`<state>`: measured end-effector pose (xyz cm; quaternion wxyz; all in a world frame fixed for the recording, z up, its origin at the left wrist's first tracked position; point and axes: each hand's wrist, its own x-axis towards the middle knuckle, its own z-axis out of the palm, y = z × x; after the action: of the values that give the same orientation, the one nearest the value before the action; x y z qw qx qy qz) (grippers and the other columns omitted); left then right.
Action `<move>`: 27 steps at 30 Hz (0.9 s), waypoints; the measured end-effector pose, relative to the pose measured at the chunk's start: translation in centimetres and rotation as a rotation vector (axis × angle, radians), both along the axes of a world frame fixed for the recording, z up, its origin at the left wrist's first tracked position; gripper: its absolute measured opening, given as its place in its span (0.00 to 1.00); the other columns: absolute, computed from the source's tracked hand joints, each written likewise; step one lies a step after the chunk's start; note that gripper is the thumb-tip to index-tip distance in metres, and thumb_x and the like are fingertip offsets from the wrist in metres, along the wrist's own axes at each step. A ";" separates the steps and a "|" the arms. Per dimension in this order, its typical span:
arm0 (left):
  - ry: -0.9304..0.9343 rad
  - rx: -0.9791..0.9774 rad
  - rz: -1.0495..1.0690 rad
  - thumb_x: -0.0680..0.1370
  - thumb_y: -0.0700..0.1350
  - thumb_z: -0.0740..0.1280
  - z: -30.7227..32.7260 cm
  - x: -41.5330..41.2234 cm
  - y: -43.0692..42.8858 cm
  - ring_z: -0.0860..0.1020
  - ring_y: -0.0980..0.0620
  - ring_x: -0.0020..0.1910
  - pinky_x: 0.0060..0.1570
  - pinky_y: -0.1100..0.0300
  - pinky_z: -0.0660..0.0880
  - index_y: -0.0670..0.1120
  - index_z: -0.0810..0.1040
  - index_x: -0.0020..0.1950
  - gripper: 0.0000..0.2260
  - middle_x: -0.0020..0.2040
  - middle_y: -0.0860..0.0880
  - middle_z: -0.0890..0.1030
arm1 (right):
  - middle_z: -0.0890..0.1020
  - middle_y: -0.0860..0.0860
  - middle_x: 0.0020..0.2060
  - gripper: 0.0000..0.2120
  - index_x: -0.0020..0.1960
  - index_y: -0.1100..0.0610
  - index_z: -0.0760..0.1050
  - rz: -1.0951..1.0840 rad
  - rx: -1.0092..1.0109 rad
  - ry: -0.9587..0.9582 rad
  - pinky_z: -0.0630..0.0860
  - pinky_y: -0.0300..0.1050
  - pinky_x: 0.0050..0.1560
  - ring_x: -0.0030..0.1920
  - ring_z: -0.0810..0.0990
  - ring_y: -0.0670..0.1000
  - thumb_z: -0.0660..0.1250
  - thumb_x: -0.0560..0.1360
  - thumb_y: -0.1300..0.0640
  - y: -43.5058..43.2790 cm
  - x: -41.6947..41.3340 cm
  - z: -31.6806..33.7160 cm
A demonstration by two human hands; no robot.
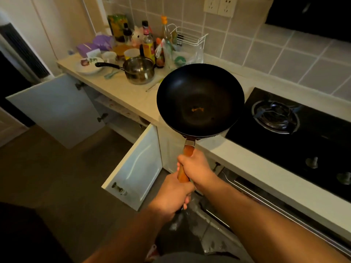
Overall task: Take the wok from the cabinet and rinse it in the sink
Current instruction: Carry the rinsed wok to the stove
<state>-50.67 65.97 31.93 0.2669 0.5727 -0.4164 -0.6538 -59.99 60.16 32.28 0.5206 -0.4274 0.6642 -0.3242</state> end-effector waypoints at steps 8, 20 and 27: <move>-0.108 0.108 -0.140 0.77 0.41 0.65 0.6 5.5 -8.3 0.70 0.54 0.19 0.22 0.63 0.67 0.45 0.76 0.39 0.07 0.20 0.51 0.73 | 0.79 0.53 0.27 0.09 0.32 0.56 0.77 -0.189 0.017 -0.026 0.79 0.48 0.38 0.30 0.80 0.50 0.65 0.70 0.60 -6.0 4.7 0.1; -0.093 0.102 -0.270 0.74 0.40 0.66 0.2 4.4 -16.0 0.70 0.54 0.23 0.28 0.61 0.69 0.46 0.75 0.37 0.06 0.25 0.50 0.73 | 0.77 0.49 0.24 0.08 0.35 0.60 0.76 -0.316 0.064 -0.108 0.74 0.35 0.27 0.25 0.78 0.45 0.65 0.73 0.63 -12.9 3.1 -1.2; -0.079 0.133 -0.281 0.74 0.38 0.65 -0.1 2.3 -20.1 0.70 0.52 0.25 0.30 0.59 0.69 0.43 0.76 0.39 0.05 0.26 0.48 0.73 | 0.81 0.50 0.28 0.04 0.42 0.62 0.79 -0.387 0.111 -0.140 0.76 0.34 0.27 0.25 0.80 0.43 0.67 0.73 0.61 -16.8 1.1 -2.2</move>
<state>-48.34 45.84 31.82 0.1176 0.5504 -0.4581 -0.6880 -58.92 43.41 30.10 0.5162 -0.2392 0.7129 -0.4099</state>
